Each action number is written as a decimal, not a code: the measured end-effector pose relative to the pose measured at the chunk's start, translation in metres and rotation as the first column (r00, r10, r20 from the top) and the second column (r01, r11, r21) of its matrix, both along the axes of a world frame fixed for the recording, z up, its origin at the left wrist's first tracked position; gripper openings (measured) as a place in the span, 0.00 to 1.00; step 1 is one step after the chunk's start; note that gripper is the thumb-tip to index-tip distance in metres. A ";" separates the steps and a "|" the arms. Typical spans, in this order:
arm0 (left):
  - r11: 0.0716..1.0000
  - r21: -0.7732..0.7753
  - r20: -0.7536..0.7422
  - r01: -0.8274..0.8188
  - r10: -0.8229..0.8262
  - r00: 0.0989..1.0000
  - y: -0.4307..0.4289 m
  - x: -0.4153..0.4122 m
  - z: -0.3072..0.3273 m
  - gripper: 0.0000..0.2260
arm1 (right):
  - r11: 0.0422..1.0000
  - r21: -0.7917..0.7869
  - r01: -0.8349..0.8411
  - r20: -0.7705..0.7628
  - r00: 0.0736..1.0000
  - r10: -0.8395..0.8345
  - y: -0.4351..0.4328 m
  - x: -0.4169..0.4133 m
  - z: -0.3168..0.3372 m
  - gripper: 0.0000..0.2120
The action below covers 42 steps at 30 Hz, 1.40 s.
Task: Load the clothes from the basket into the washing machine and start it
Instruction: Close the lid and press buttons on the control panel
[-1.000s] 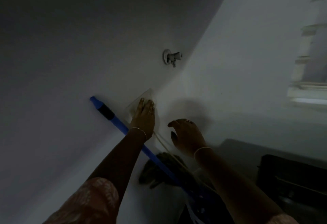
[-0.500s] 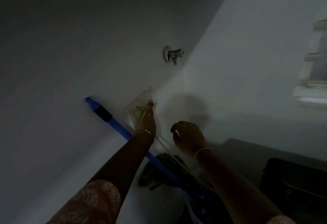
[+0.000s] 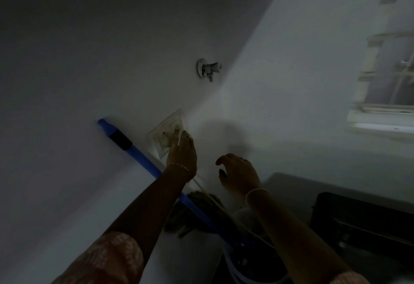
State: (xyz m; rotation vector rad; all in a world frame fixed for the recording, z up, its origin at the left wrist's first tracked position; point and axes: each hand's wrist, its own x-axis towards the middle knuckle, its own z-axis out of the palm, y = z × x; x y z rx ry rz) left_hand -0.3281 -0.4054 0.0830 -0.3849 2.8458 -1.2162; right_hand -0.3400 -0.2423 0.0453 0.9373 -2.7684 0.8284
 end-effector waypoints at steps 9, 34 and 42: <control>0.862 0.502 -0.131 0.075 -0.010 0.991 0.029 0.040 0.009 0.40 | 1.000 0.005 0.023 -0.018 1.000 -0.023 0.026 0.034 0.010 0.23; 0.422 0.853 -0.186 0.309 -0.309 0.933 0.317 0.281 -0.060 0.36 | 0.911 0.258 0.322 0.032 0.940 -0.341 0.325 0.286 -0.034 0.25; 0.349 0.880 -0.178 0.323 -0.387 0.905 0.371 0.343 -0.086 0.32 | 0.864 0.251 0.436 0.010 0.892 -0.453 0.407 0.351 -0.060 0.17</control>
